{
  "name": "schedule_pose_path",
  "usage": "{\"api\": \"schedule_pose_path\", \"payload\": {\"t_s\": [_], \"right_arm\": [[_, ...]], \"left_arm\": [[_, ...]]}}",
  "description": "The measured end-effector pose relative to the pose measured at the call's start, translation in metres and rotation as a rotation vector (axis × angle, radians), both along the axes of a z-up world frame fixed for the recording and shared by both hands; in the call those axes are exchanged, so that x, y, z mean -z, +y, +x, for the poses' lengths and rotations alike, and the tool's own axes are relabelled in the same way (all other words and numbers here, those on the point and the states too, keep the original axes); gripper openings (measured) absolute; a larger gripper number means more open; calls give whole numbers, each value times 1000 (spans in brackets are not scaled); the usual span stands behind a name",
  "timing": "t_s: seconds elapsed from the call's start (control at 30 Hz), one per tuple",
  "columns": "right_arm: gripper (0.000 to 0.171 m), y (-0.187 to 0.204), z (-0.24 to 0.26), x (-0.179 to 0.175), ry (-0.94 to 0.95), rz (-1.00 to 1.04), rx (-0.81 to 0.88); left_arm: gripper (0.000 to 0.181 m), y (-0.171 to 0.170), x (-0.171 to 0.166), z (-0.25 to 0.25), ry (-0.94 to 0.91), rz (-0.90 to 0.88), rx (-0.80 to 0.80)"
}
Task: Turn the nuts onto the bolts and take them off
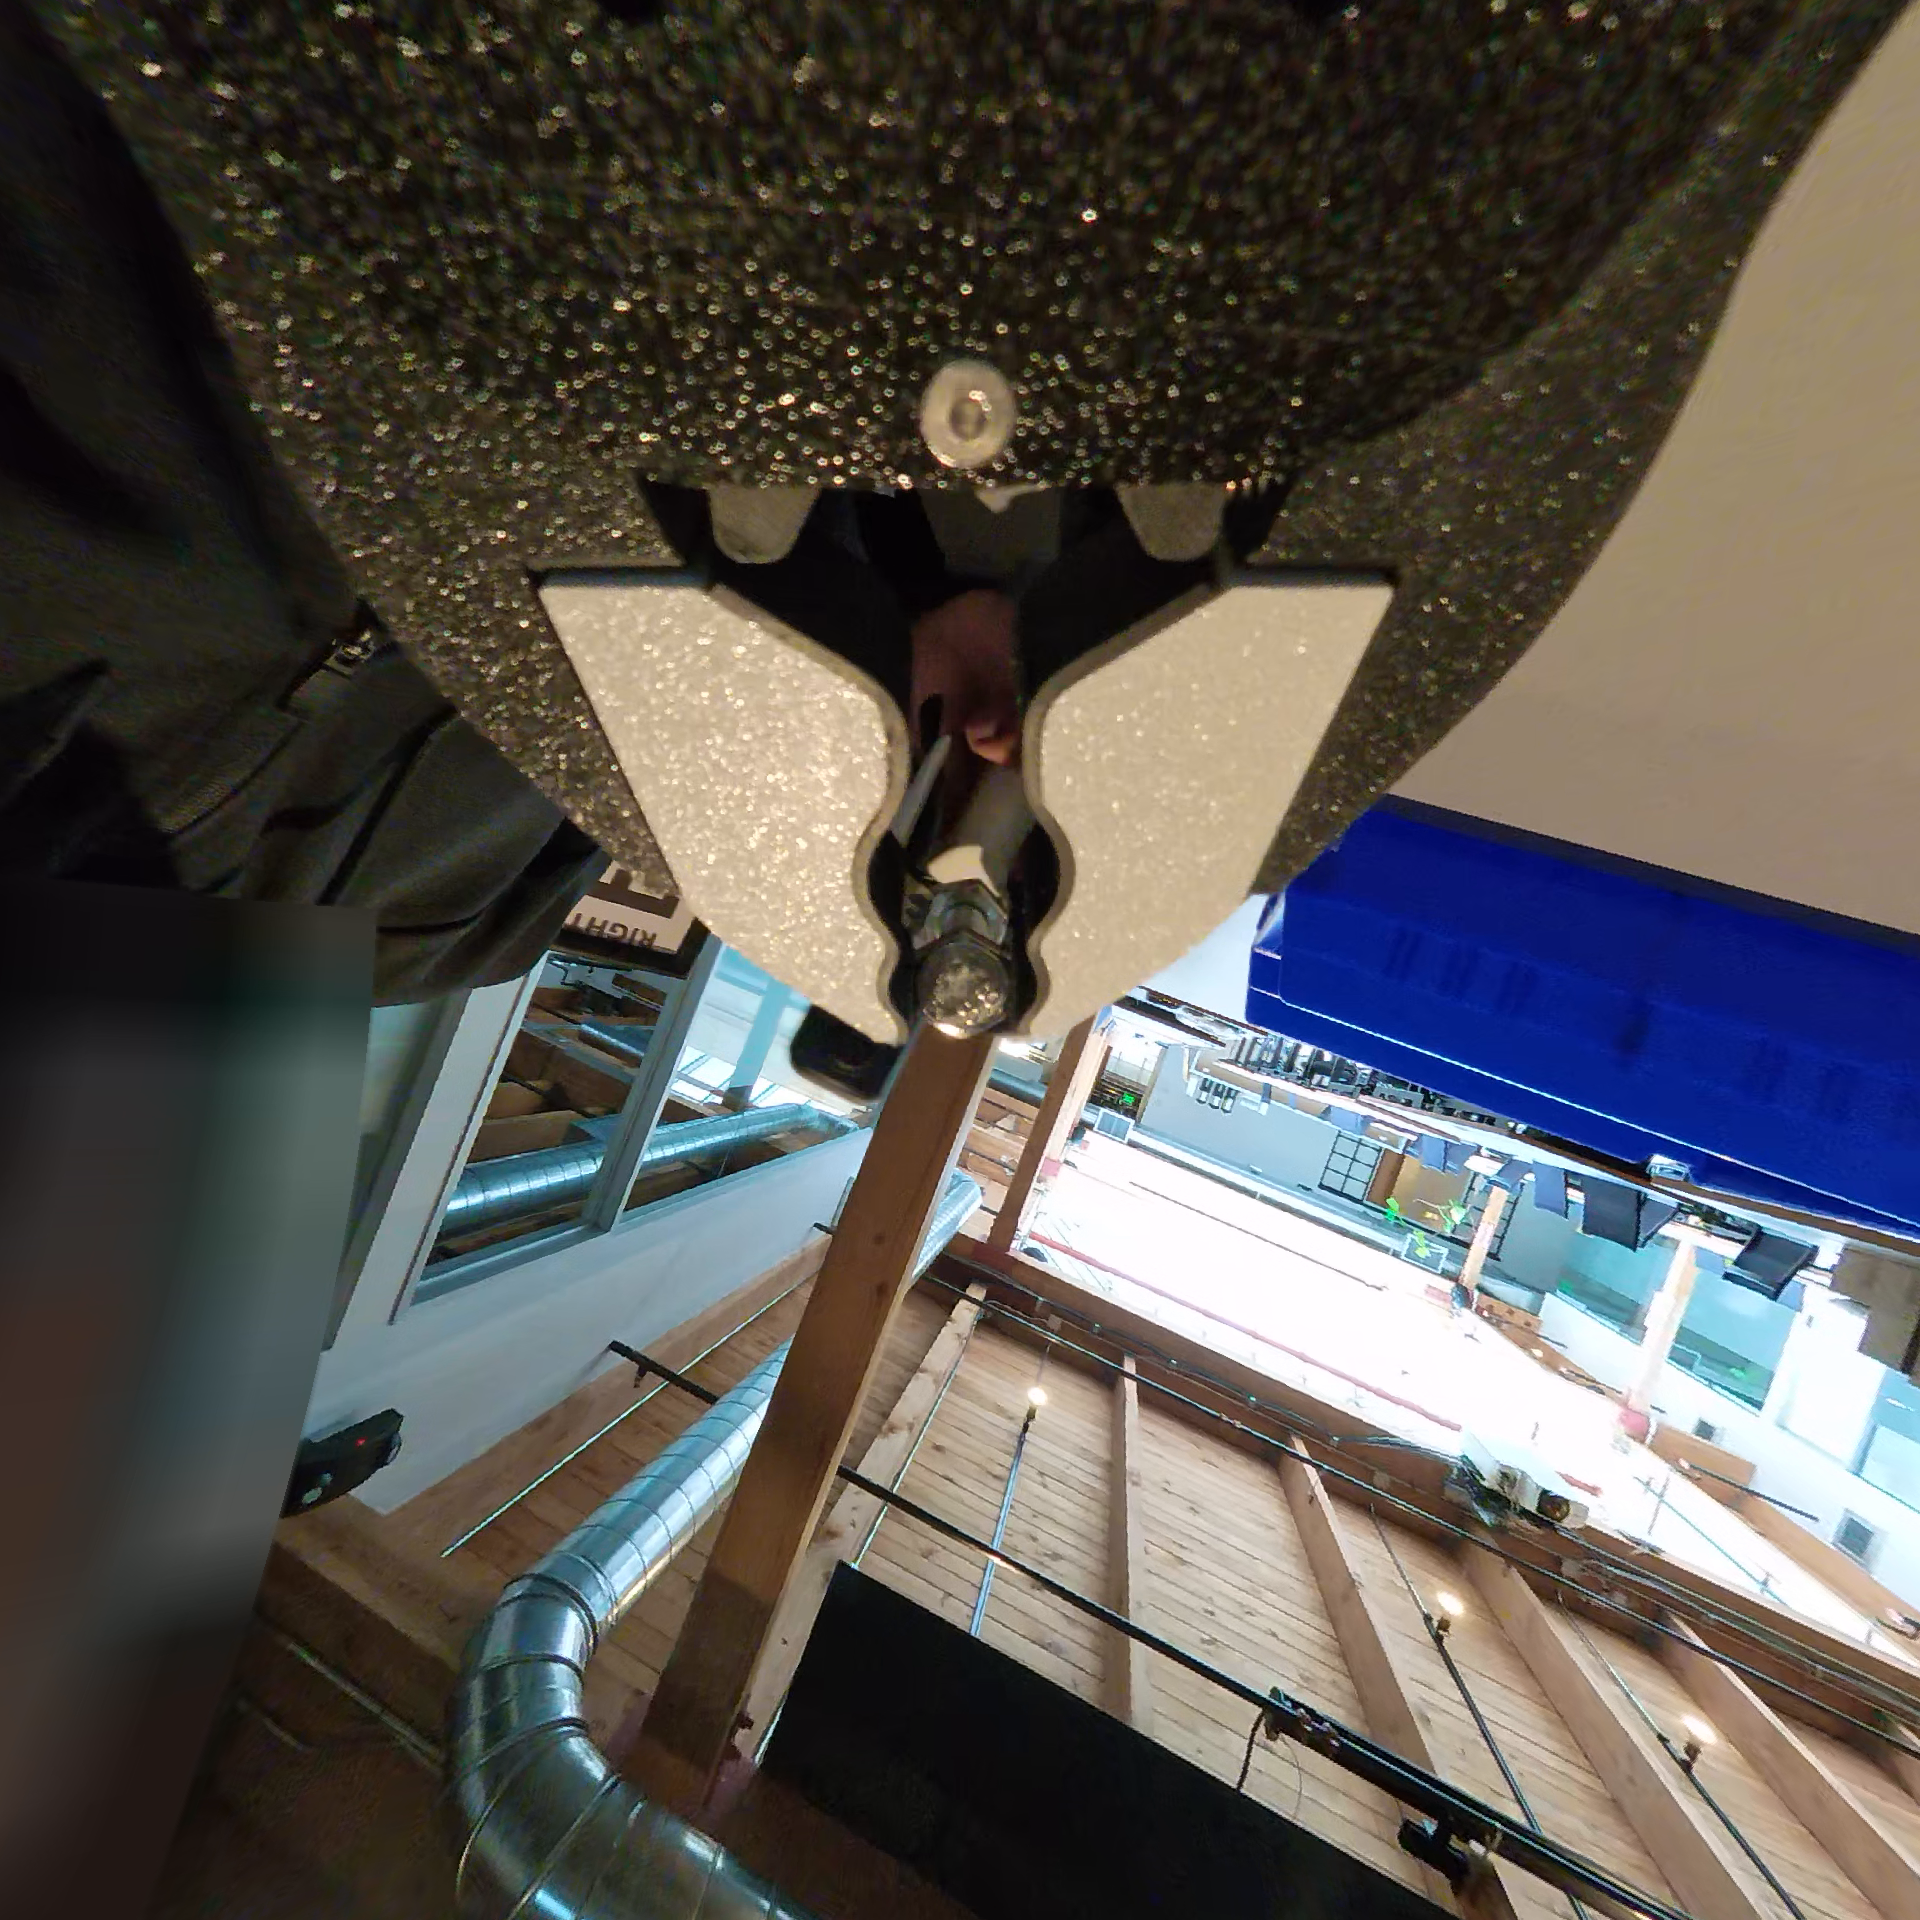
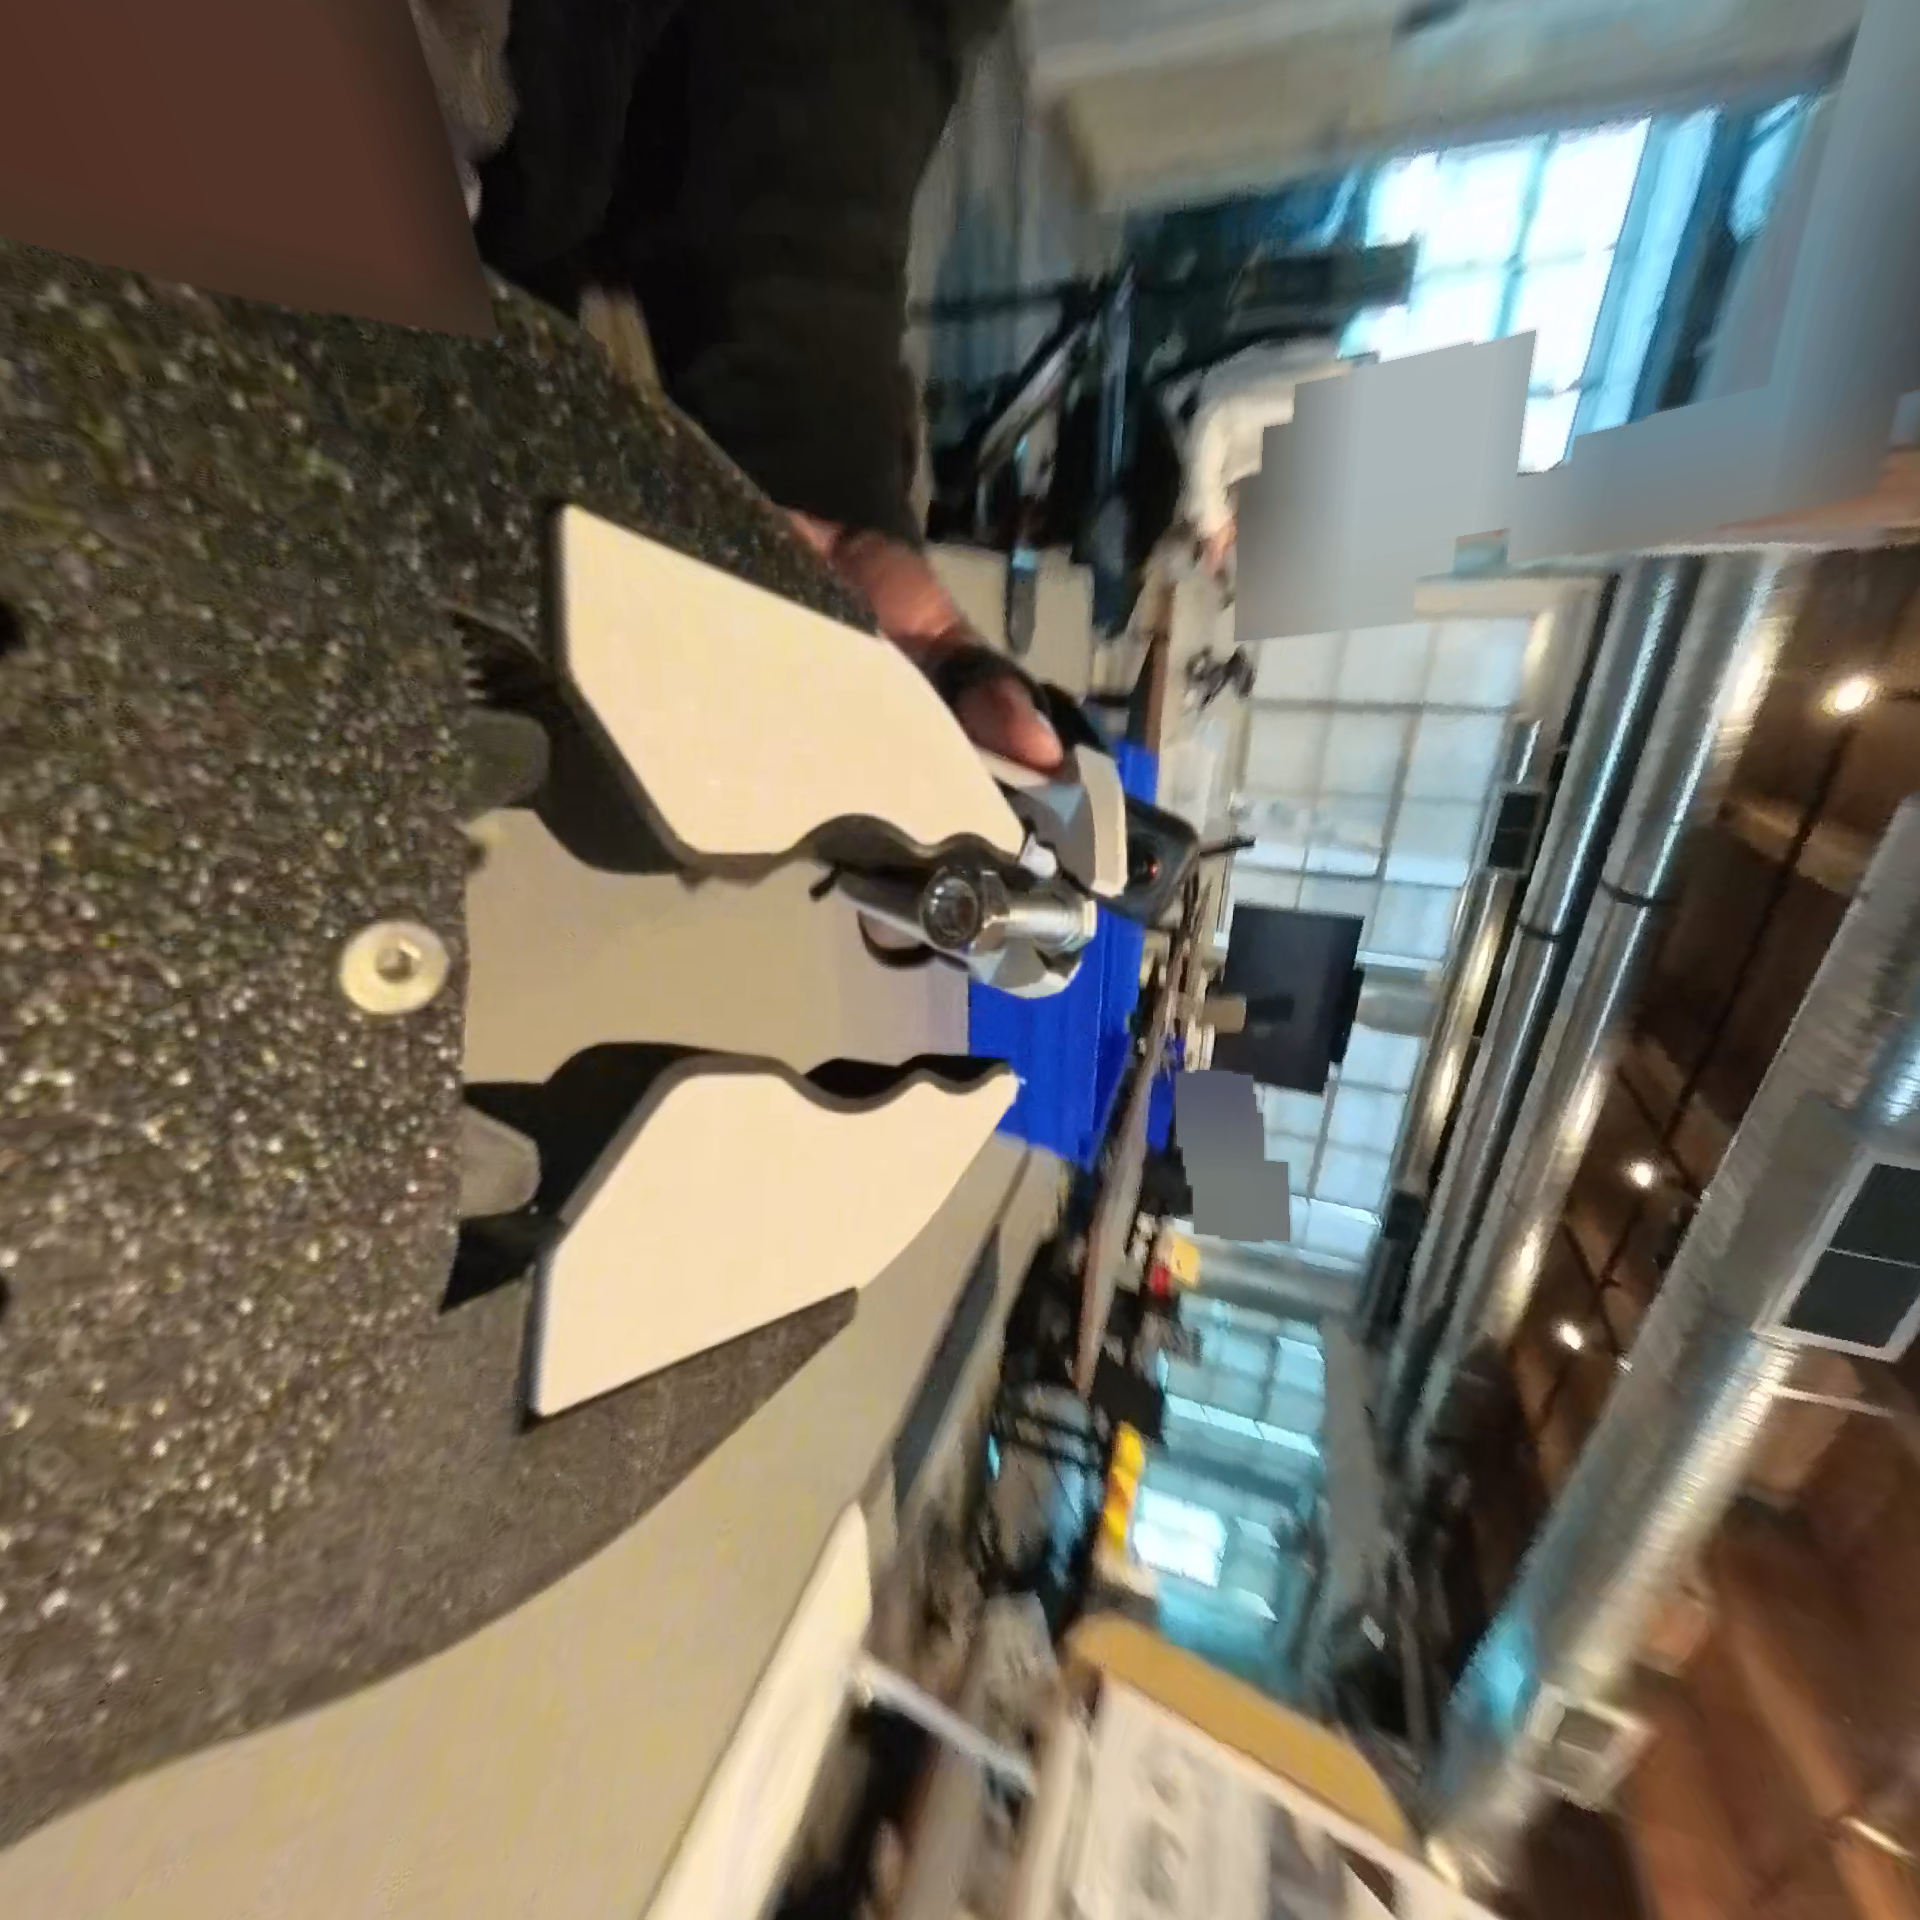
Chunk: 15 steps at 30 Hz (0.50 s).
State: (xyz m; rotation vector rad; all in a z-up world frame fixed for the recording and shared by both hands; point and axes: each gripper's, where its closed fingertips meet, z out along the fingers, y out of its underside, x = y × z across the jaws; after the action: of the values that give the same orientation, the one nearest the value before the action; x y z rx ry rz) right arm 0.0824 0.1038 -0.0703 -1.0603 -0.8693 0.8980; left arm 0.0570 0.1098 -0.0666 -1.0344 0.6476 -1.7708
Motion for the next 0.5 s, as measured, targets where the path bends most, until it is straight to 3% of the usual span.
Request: {"api": "schedule_pose_path", "payload": {"t_s": [0.2, 0.43, 0.5], "right_arm": [[38, 0, -7, 9, 63, -292, -254], [36, -1, -15, 18, -9, -280, -222], [28, -2, -16, 18, -22, -250, -201]], "left_arm": [[16, -1, 0, 2, 19, 19, -19], [16, -1, 1, 3, 21, 16, -13], [16, -2, 2, 4, 31, 18, -10]]}}
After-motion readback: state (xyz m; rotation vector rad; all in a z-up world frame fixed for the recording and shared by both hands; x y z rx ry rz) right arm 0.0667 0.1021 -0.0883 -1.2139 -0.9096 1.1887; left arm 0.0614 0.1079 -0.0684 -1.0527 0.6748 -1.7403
